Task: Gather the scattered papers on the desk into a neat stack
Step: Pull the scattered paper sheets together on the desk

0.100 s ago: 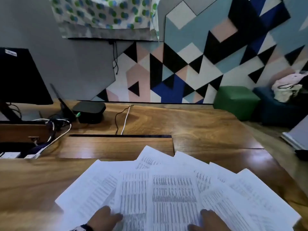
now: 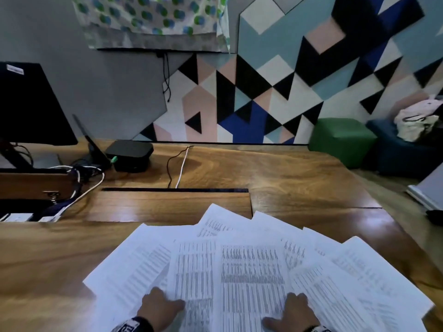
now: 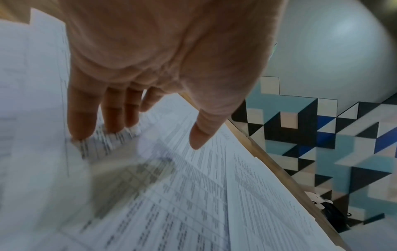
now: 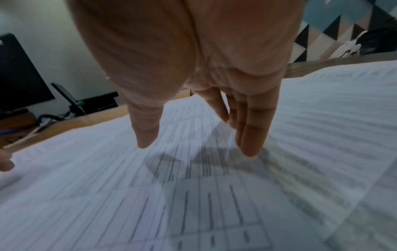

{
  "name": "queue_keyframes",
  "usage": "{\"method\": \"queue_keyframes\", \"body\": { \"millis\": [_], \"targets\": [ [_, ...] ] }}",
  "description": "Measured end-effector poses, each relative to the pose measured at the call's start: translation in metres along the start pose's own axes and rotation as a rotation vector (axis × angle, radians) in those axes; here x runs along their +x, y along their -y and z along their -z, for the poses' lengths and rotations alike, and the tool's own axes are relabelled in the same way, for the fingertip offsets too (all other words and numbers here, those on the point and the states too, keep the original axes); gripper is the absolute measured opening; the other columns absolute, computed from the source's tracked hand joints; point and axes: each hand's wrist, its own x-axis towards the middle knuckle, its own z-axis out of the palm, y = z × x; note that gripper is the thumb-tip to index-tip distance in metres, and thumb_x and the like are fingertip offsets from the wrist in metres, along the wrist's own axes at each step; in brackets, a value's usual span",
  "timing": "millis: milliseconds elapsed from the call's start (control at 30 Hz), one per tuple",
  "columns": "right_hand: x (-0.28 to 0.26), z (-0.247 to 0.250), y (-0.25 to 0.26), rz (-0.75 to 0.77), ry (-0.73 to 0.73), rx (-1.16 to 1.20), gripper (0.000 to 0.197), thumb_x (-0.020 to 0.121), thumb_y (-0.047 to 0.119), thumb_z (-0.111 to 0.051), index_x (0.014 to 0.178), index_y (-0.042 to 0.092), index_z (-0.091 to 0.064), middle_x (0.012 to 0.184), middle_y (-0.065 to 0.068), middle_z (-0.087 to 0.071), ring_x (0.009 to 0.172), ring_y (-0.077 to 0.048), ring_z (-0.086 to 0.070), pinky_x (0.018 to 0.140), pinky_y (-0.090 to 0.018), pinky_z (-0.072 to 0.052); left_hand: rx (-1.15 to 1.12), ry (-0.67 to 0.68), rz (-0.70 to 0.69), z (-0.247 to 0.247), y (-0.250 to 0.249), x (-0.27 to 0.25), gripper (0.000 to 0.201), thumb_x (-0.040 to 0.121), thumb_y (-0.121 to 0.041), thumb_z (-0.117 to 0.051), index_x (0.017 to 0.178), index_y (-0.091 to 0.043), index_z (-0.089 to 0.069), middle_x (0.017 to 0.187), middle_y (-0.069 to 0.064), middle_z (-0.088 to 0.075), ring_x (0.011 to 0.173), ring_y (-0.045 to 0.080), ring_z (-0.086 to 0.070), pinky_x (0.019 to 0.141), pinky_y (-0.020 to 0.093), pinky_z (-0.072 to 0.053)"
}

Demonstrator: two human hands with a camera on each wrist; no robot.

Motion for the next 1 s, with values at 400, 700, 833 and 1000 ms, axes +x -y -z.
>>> {"method": "queue_keyframes", "body": {
  "millis": [400, 700, 833, 1000],
  "targets": [
    [0.006, -0.021, 0.018, -0.243, -0.053, -0.043, 0.096, 0.053, 0.061, -0.076, 0.126, 0.017, -0.032, 0.130, -0.006, -0.035, 0.126, -0.024, -0.040, 0.108, -0.038, -0.038, -0.645, 0.110, 0.086, -0.020, -0.019, -0.009, 0.059, 0.056, -0.038, -0.088, 0.084, 0.011, -0.070, 0.085, 0.034, -0.070, 0.076, 0.041, -0.071, 0.072, 0.039, -0.057],
    [0.001, -0.029, -0.002, -0.179, -0.062, 0.100, 0.122, 0.055, 0.070, -0.072, 0.147, 0.019, -0.011, 0.156, -0.010, -0.001, 0.144, -0.032, -0.013, 0.117, -0.045, -0.026, -0.628, 0.115, 0.067, -0.033, -0.030, -0.015, 0.105, 0.064, -0.058, -0.080, 0.144, -0.001, -0.043, 0.143, 0.015, -0.052, 0.127, 0.032, -0.053, 0.106, 0.039, -0.042],
    [-0.001, -0.031, -0.011, -0.061, -0.103, 0.186, 0.103, 0.064, 0.070, -0.065, 0.144, 0.018, -0.025, 0.150, -0.008, -0.016, 0.137, -0.031, -0.027, 0.112, -0.042, -0.032, -0.657, 0.216, -0.022, -0.038, -0.042, -0.020, 0.084, 0.052, -0.043, -0.091, 0.123, -0.005, -0.065, 0.111, 0.008, -0.075, 0.102, 0.029, -0.071, 0.093, 0.044, -0.055],
    [-0.003, -0.029, -0.025, 0.073, -0.141, 0.295, 0.063, 0.081, 0.053, -0.061, 0.129, 0.014, -0.047, 0.136, -0.002, -0.034, 0.108, -0.013, -0.045, 0.104, -0.028, -0.038, -0.486, 0.185, -0.132, -0.062, -0.051, -0.027, 0.024, 0.075, -0.012, -0.081, 0.095, -0.003, -0.071, 0.084, 0.009, -0.077, 0.072, 0.021, -0.074, 0.055, 0.023, -0.054]
  ]
}}
